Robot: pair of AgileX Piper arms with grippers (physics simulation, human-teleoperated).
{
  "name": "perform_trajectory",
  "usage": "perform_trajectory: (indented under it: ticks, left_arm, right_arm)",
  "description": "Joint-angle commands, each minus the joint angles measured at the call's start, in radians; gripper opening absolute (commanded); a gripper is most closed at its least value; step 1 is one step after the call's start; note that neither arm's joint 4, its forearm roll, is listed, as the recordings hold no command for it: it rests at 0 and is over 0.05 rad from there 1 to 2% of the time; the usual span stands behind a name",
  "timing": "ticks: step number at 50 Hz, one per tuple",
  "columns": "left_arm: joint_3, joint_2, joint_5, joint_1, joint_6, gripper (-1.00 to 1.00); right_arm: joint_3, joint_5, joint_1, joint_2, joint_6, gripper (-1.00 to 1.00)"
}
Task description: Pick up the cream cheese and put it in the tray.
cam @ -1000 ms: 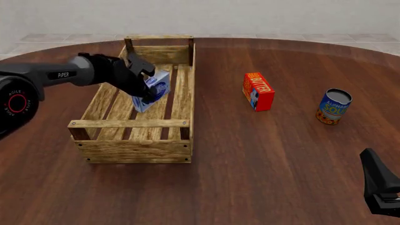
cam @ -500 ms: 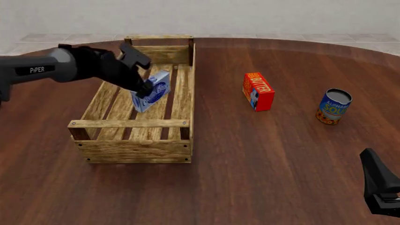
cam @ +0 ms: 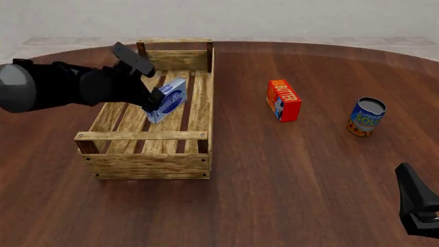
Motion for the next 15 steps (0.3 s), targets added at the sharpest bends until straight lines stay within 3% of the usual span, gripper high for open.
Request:
perform_trajectory:
  ticks: [1,9,13,15]
  left_arm:
    - [0.197,-0.198,-0.131,-0.047,-0.110,1.00]
    - [0.339,-0.358,-0.218,-0.022,-0.172,1.00]
    - [0.424,-0.485,-0.261,0.010,-0.119,1.00]
    - [0.431,-0.545,-0.240,0.022,-0.187,1.00]
  right_arm:
    - [0.000,-0.002,0.000,0.000,0.000,1.00]
    - [0.000,-0.002,0.000,0.000,0.003,1.00]
    - [0.000,-0.002,0.000,0.000,0.005,1.00]
    - [0.000,-0.001,0.000,0.000,0.008,1.00]
